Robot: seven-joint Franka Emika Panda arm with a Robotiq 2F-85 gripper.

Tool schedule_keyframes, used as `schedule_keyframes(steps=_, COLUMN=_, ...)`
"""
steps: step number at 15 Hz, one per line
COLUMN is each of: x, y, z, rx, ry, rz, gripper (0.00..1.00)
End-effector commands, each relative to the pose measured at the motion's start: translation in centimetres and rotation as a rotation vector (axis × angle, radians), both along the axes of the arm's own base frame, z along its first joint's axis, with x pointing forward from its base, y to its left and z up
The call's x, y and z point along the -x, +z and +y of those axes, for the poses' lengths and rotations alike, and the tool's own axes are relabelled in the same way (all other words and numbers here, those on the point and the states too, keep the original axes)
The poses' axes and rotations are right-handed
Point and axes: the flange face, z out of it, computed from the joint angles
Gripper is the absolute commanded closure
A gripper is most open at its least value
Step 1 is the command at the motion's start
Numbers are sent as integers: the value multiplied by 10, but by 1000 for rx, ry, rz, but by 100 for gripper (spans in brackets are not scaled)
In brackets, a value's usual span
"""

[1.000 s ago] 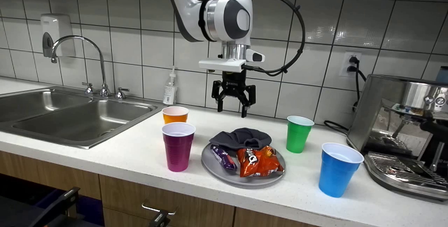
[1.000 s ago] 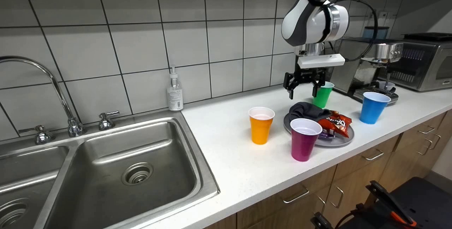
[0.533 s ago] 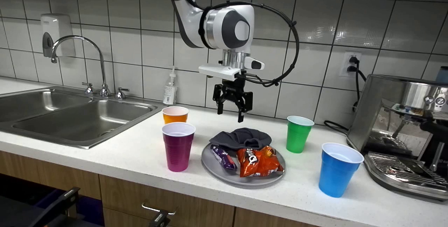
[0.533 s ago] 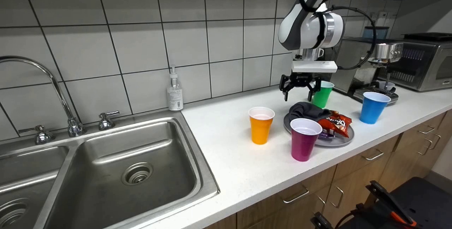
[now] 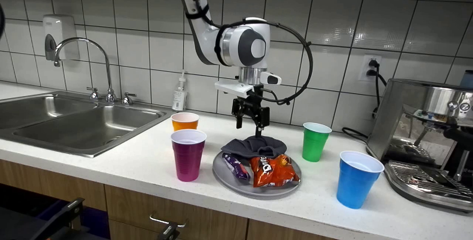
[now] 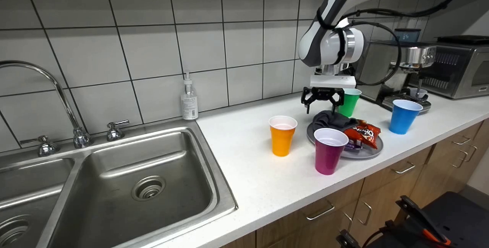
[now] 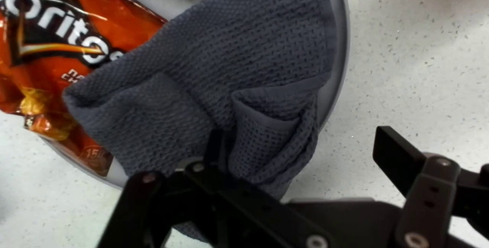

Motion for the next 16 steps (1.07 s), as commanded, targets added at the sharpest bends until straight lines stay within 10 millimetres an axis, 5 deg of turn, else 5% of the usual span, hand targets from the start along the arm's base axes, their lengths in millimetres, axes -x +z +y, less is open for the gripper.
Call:
schedule_keyframes(steps=1, x=-15, y=-10, z=-11, rx=25, ry=-62, rz=-2, gripper=0)
schedule_keyframes(steps=9, x=-20, y=-32, z=-23, rx=29, ry=-100, rz=28, gripper=0)
schedule_keyframes(steps=11, x=-21, y=-33, z=-25, rx=36, ry=-99, rz=25, gripper=26)
schedule_keyframes(steps=16, x=-22, y=-32, z=-29, rx=40, ry=-110, rz=24, gripper=66)
